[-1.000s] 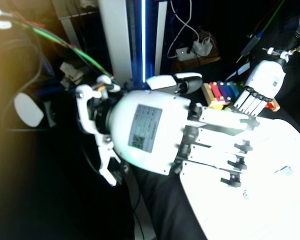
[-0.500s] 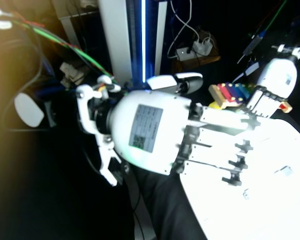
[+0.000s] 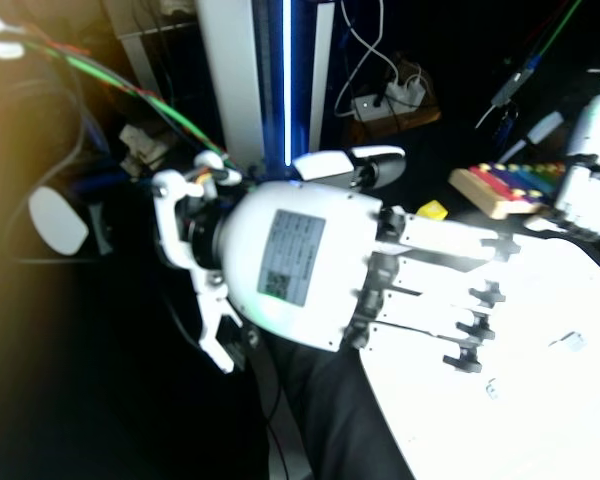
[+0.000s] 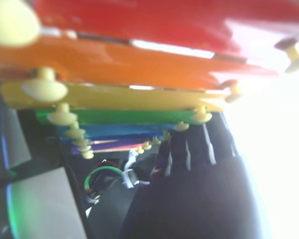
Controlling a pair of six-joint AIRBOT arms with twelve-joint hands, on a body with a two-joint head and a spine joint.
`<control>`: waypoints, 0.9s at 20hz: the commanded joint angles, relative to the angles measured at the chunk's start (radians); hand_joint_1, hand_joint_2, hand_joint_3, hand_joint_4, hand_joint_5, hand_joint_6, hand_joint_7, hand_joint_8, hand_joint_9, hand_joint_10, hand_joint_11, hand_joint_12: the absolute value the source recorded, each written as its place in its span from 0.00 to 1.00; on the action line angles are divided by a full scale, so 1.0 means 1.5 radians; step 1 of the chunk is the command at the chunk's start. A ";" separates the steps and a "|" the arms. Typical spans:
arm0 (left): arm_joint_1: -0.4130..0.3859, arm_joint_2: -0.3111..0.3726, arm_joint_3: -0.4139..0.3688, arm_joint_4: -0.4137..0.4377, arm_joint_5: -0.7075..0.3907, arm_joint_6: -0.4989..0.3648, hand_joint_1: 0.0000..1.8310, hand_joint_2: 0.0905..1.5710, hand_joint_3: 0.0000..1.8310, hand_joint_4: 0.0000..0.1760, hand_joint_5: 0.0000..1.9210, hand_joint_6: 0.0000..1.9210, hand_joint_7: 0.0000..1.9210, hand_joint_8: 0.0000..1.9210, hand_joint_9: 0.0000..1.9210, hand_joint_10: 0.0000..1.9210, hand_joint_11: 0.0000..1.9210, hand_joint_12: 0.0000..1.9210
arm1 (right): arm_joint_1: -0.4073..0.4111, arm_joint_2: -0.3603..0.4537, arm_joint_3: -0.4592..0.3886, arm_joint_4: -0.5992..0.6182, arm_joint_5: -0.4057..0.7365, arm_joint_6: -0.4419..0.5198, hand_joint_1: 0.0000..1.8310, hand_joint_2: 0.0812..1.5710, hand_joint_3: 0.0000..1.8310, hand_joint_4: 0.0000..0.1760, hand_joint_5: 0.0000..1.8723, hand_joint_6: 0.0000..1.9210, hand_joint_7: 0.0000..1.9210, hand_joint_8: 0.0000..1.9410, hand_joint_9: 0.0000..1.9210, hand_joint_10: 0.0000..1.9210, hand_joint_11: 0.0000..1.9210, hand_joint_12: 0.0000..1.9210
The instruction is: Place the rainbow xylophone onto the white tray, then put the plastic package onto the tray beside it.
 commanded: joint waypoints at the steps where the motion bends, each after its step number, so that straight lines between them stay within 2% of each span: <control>1: -0.020 -0.010 0.010 -0.019 0.001 0.001 0.64 0.67 0.00 0.00 0.09 0.79 0.17 0.82 0.22 0.88 0.22 0.92 | 0.007 -0.003 0.004 0.038 0.071 0.006 0.28 0.45 0.00 0.39 0.12 0.00 0.14 0.00 0.11 0.00 0.13 0.06; 2: -0.027 -0.019 0.021 -0.018 0.006 0.002 0.64 0.67 0.00 0.00 0.13 0.66 0.18 0.78 0.23 0.86 0.22 0.92 | 0.007 -0.005 0.005 0.038 0.071 0.006 0.27 0.45 0.00 0.34 0.12 0.00 0.14 0.00 0.11 0.00 0.14 0.06; 3: -0.034 -0.030 0.032 -0.018 0.015 0.003 0.64 0.67 0.00 0.00 0.13 0.66 0.18 0.78 0.23 0.86 0.22 0.92 | 0.007 -0.008 0.006 0.037 0.071 0.006 0.27 0.45 0.00 0.34 0.12 0.00 0.14 0.00 0.11 0.00 0.14 0.06; 4: -0.039 -0.046 0.047 -0.018 0.032 0.010 0.64 0.67 0.00 0.00 0.15 0.59 0.16 0.80 0.22 0.88 0.23 0.93 | 0.007 -0.011 0.009 0.035 0.071 0.006 0.28 0.44 0.00 0.29 0.11 0.00 0.15 0.00 0.12 0.00 0.16 0.06; 5: -0.043 -0.061 0.064 -0.017 0.046 0.012 0.64 0.67 0.00 0.00 0.15 0.59 0.16 0.80 0.22 0.88 0.23 0.93 | 0.007 -0.013 0.010 0.033 0.071 0.007 0.28 0.44 0.00 0.29 0.11 0.00 0.15 0.00 0.12 0.00 0.16 0.06; 6: -0.045 -0.082 0.086 -0.017 0.055 0.012 0.62 0.66 0.00 0.01 0.17 0.55 0.20 0.79 0.26 0.86 0.26 0.93 | 0.007 -0.014 0.012 0.033 0.071 0.007 0.29 0.46 0.00 0.22 0.12 0.00 0.14 0.00 0.12 0.00 0.16 0.06; 8: -0.048 -0.118 0.123 -0.017 0.074 0.012 0.60 0.66 0.00 0.02 0.17 0.54 0.21 0.77 0.27 0.83 0.28 0.91 | 0.007 -0.018 0.015 0.032 0.071 0.007 0.30 0.46 0.00 0.20 0.11 0.00 0.14 0.00 0.11 0.00 0.16 0.06; 9: -0.050 -0.129 0.134 -0.017 0.080 0.012 0.58 0.65 0.00 0.03 0.16 0.54 0.20 0.80 0.26 0.85 0.28 0.94 | 0.007 -0.020 0.017 0.030 0.071 0.007 0.30 0.46 0.00 0.18 0.12 0.00 0.14 0.00 0.11 0.00 0.15 0.06; 10: -0.054 -0.147 0.152 -0.017 0.087 0.012 0.56 0.65 0.00 0.02 0.16 0.53 0.21 0.82 0.27 0.86 0.29 0.95 | 0.007 -0.022 0.018 0.027 0.071 0.007 0.30 0.46 0.00 0.21 0.11 0.00 0.14 0.00 0.11 0.00 0.16 0.06; 11: -0.058 -0.161 0.166 -0.017 0.092 0.012 0.58 0.63 0.00 0.00 0.18 0.58 0.22 0.81 0.28 0.84 0.30 0.90 | 0.007 -0.024 0.019 0.025 0.071 0.007 0.32 0.47 0.00 0.21 0.11 0.00 0.13 0.00 0.11 0.00 0.17 0.06; 12: -0.059 -0.172 0.178 -0.017 0.096 0.012 0.58 0.63 0.00 0.00 0.18 0.58 0.22 0.81 0.28 0.84 0.30 0.90 | 0.007 -0.027 0.020 0.024 0.071 0.007 0.32 0.47 0.00 0.21 0.11 0.00 0.13 0.00 0.11 0.00 0.17 0.06; 14: -0.061 -0.208 0.218 -0.041 0.106 0.038 0.66 0.62 0.00 0.00 0.17 0.69 0.21 0.87 0.27 0.90 0.29 0.95 | 0.007 -0.038 0.028 0.020 0.071 0.007 0.32 0.47 0.00 0.17 0.11 0.00 0.14 0.00 0.11 0.00 0.16 0.06; 15: -0.061 -0.234 0.247 -0.045 0.113 0.043 0.61 0.64 0.00 0.00 0.14 0.71 0.21 0.89 0.28 0.92 0.30 0.97 | 0.007 -0.044 0.033 0.018 0.071 0.007 0.32 0.47 0.00 0.20 0.11 0.00 0.14 0.00 0.11 0.00 0.15 0.06; 16: -0.061 -0.247 0.262 -0.045 0.117 0.043 0.61 0.65 0.00 0.00 0.15 0.74 0.20 0.89 0.26 0.93 0.29 0.99 | 0.007 -0.046 0.034 0.017 0.071 0.007 0.32 0.46 0.00 0.25 0.11 0.00 0.14 0.00 0.12 0.00 0.15 0.06; 17: -0.061 -0.259 0.275 -0.045 0.118 0.043 0.61 0.65 0.00 0.00 0.15 0.74 0.20 0.89 0.26 0.93 0.29 0.99 | 0.007 -0.048 0.035 0.015 0.071 0.007 0.32 0.46 0.00 0.25 0.11 0.00 0.14 0.00 0.12 0.00 0.15 0.06; 18: -0.060 -0.275 0.292 -0.066 0.121 0.066 0.62 0.60 0.00 0.00 0.18 0.73 0.20 0.83 0.23 0.92 0.24 0.98 | 0.007 -0.051 0.035 0.012 0.071 0.007 0.33 0.47 0.00 0.21 0.11 0.00 0.14 0.00 0.11 0.00 0.14 0.05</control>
